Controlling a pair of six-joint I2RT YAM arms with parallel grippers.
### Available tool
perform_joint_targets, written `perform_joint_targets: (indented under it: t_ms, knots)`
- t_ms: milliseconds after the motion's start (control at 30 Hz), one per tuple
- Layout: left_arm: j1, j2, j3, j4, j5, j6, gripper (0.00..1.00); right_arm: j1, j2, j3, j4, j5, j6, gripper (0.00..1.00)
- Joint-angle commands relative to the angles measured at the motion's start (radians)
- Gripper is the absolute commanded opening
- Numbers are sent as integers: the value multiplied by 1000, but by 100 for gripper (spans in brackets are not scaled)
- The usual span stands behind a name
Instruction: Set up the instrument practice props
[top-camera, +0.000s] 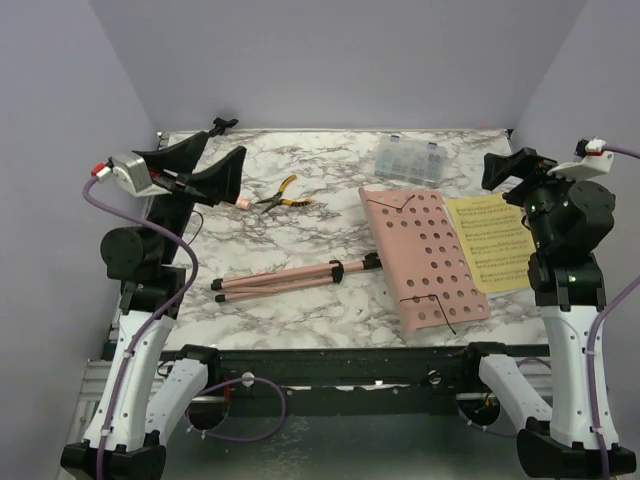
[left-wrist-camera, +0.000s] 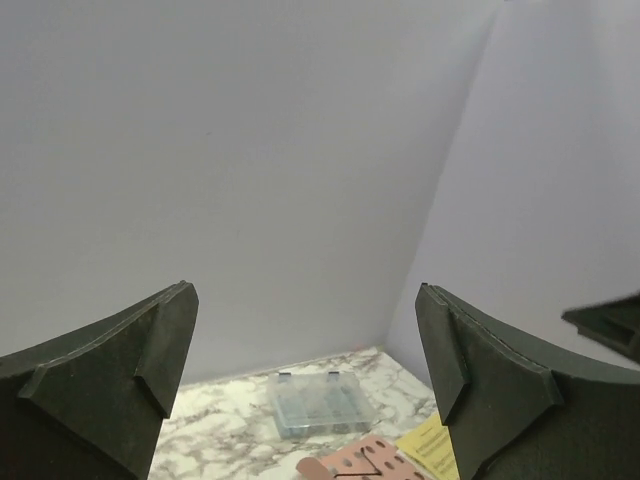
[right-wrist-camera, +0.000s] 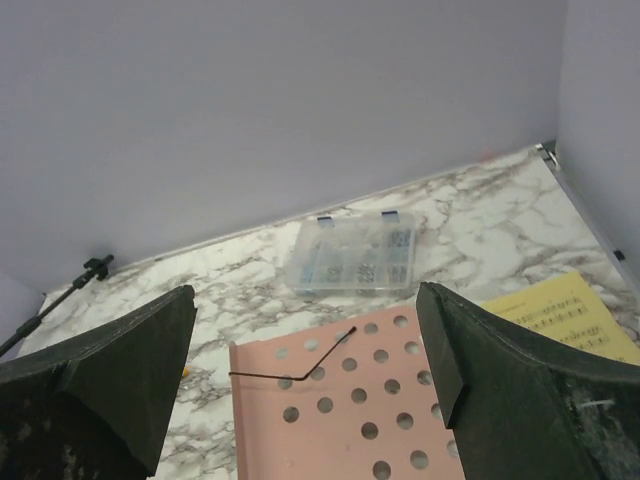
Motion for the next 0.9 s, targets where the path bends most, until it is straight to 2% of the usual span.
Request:
perform_joint_targets:
  t_ms: [0, 67, 100, 167, 233, 300, 367, 500, 600, 733, 867]
  knots:
    - [5, 43, 173, -439, -365, -190, 99, -5, 49, 67, -167, 71, 28, 100]
    - [6, 78, 251, -634, -502, -312, 99, -5, 64, 74, -197, 34, 38, 100]
    - [4, 92, 274, -696, -518, -338, 99, -6, 73, 77, -213, 17, 41, 100]
    - [5, 92, 267, -722, -509, -347, 99, -6, 98, 88, -252, -48, 48, 100]
    - [5, 63, 212, -707, -521, -432, 99, -6, 125, 94, -294, -72, 66, 100]
    - [6, 33, 137, -586, -440, -448, 99, -6, 143, 82, -317, -106, 72, 100]
    - [7, 43, 107, -543, -371, -482, 99, -5, 146, 55, -321, -138, 75, 100]
    - [5, 186, 156, -582, -181, -513, 99, -6, 143, 5, -326, -188, 86, 100]
    - [1, 343, 251, -718, -74, -507, 99, -6, 132, -21, -329, -196, 93, 100]
    - [-96, 532, 347, -858, -70, -533, 99, -5, 124, -35, -324, -199, 104, 100]
    - [-302, 675, 375, -877, -241, -598, 99, -5, 117, -26, -324, -193, 108, 100]
